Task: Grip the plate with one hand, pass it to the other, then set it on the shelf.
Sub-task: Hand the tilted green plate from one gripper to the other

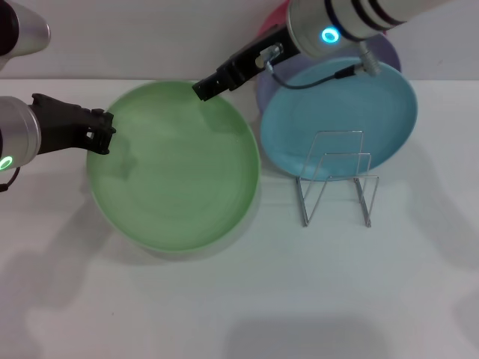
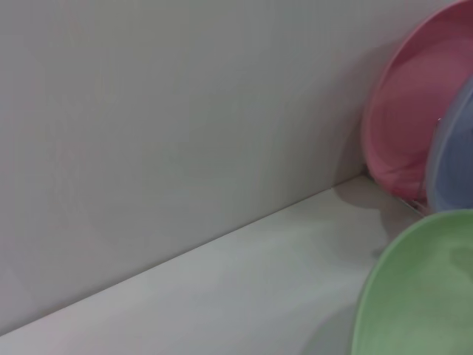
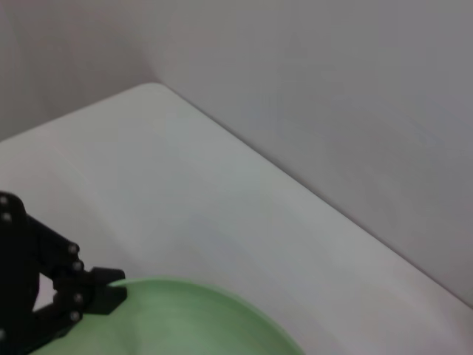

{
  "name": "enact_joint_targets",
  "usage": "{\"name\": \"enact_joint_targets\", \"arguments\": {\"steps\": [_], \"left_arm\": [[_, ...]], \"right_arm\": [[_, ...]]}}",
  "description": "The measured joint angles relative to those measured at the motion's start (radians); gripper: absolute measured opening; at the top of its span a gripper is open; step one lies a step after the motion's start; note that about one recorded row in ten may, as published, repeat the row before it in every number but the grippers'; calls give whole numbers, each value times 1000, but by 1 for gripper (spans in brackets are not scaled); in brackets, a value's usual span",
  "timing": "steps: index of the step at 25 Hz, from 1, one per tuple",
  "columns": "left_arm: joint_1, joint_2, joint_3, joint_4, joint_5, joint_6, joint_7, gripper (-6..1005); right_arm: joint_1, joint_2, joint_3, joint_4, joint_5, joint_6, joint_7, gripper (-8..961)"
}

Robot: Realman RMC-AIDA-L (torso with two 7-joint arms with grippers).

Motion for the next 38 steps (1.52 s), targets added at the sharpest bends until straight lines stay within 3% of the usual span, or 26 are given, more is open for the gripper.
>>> {"name": "enact_joint_targets", "arguments": {"steps": [12,23,34,38], "left_arm": [[-3,0,0,6,-5,-1,4,33],[-6,1,0,7,-5,-1,5,33],[-9,1,0,7,-5,-1,3,33],[-9,0,0,7,-5,-1,2,33]], "right_arm": [[27,13,-12,-111,3,-58,-41,823],[32,14,-32,-137,5,-100,-48,717],[41,19,-35,-171,9,-107,-77,497],[41,20,-35,-174,9,-122,-101,496]]}}
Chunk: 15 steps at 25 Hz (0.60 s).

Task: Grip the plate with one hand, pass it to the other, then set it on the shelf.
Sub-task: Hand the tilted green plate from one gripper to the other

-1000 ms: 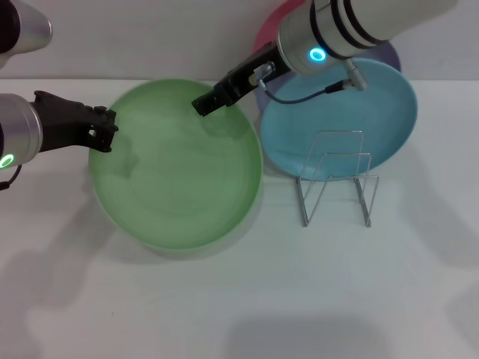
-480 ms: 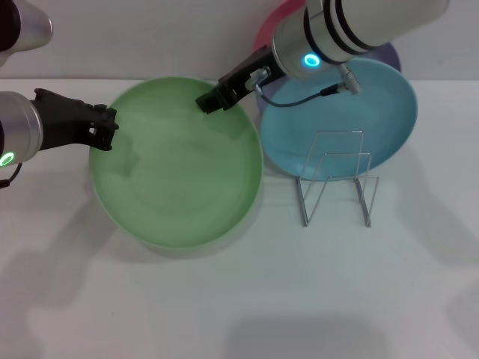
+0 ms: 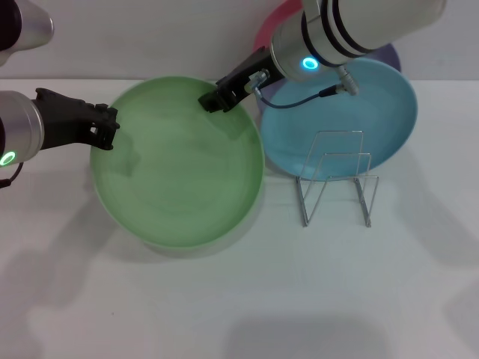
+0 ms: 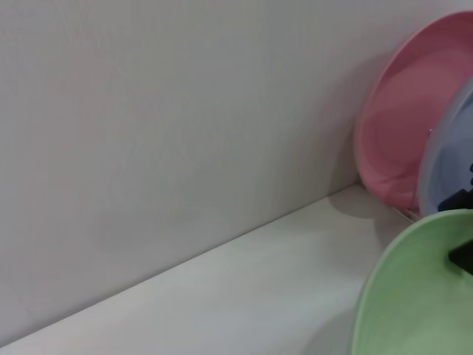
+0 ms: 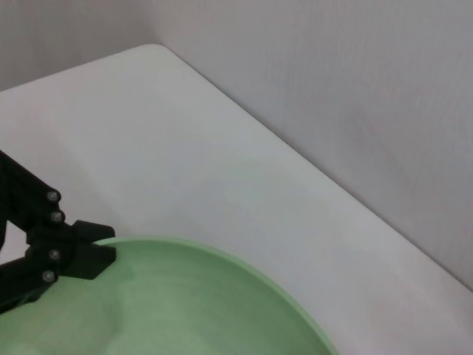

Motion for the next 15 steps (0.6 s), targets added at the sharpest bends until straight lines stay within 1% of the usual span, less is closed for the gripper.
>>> {"name": "enact_joint_targets", "arguments": {"steps": [1,4,9,12,15], "left_arm": [[0,0,0,0,0,0,0,33],[0,0,1,0,-1,1,0,33],[-1,3,0,0,-28,-3,10,33],[-1,3,0,2,-59,-12,39,33],[-1,1,6,6,-70,-15,46,113]], "right_arm": [[-1,1,0,-1,0,-4,-7,496],[-3,4,-4,-18,11,-16,-43,346],[-14,5,-27,-30,29,-29,-84,148],[-41,6,-38,0,38,-44,-90,133],[-51,7,-38,15,40,-44,-90,118]]}}
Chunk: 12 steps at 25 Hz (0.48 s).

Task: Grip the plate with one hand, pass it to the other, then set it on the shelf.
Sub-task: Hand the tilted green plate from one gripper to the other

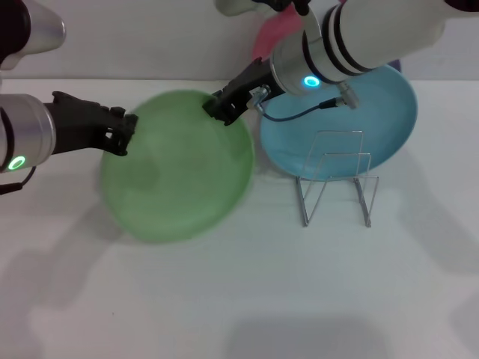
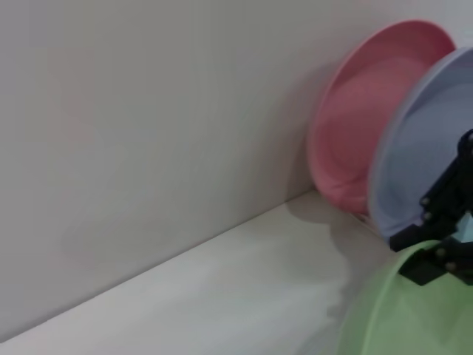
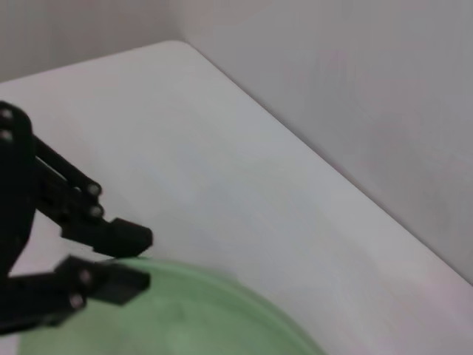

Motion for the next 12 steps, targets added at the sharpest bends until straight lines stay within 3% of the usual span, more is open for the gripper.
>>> {"name": "enact_joint_targets", "arguments": {"steps": [12], "left_arm": [[35,-1,6,77,6,23,34,390]], "right_arm": [[-30,1,-27,45,3,11,15,112]]}}
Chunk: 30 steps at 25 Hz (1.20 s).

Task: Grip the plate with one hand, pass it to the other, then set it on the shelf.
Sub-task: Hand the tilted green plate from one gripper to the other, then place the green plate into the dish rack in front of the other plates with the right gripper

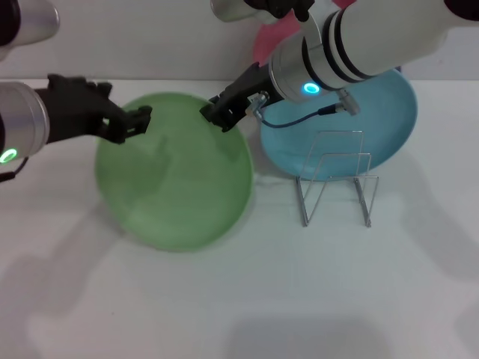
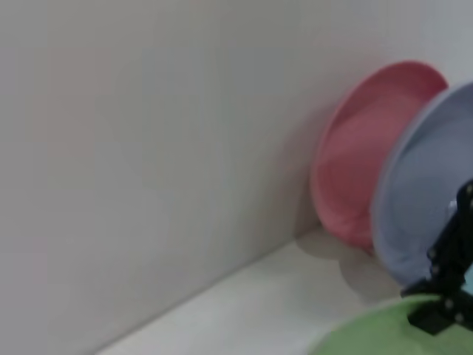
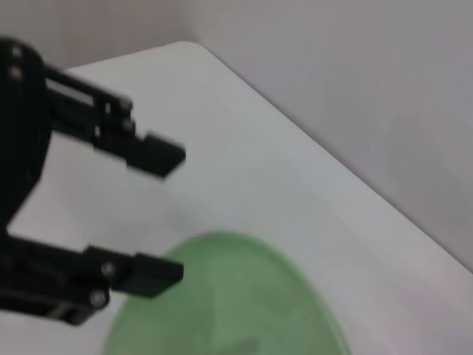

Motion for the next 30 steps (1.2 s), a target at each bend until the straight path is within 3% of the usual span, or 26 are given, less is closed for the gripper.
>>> {"name": "enact_joint_targets", "arguments": {"steps": [7,9,10,11,14,15,16,18,19,20,22,23,24,25,27,28,29,30], "left_arm": [[13,1,0,24,8,64,21,623],[31,0,2,27,17,125,27,753],[65,-1,13,27,34,228,32,818],[65,-1,13,27,34,228,32,817],[161,-1,60,15,63,500,32,816],[240,-1,103,-23,69,743,32,815],[240,-1,103,-23,69,743,32,815],[325,0,156,-118,64,1098,24,814],[325,0,156,-118,64,1098,24,814],[347,-1,171,-176,63,1232,14,813],[351,-1,176,-214,62,1291,3,813],[350,1,179,-283,61,1350,-28,813],[350,1,179,-283,61,1350,-28,813],[345,2,181,-343,61,1383,-58,813],[343,2,181,-371,60,1395,-74,813],[342,1,184,-415,60,1408,-105,813],[342,1,184,-415,60,1408,-105,813],[341,2,189,-466,60,1426,-140,813]], "right_arm": [[-18,-1,13,10,-1,-3,2,64],[-36,-2,35,34,-3,-7,2,54],[-60,-2,67,74,-3,-9,2,48],[-60,-2,67,74,-3,-9,2,43],[-122,-1,123,166,2,-13,-2,38],[-146,-1,140,204,9,-19,-6,37],[-176,-1,155,240,19,-29,-13,37],[-274,-1,180,344,109,-85,-72,37],[-274,-1,180,344,109,-85,-72,37],[-349,-1,194,402,225,-124,-171,37],[-388,0,197,422,298,-145,-242,36],[-470,1,195,442,472,-195,-425,36],[-470,1,195,442,472,-195,-425,36],[-554,3,189,438,679,-230,-654,36],[-593,3,186,426,773,-232,-769,35],[-668,3,186,383,1007,-213,-1041,35],[-668,3,186,383,1007,-213,-1041,35],[-696,3,189,352,1104,-186,-1175,35]]}}
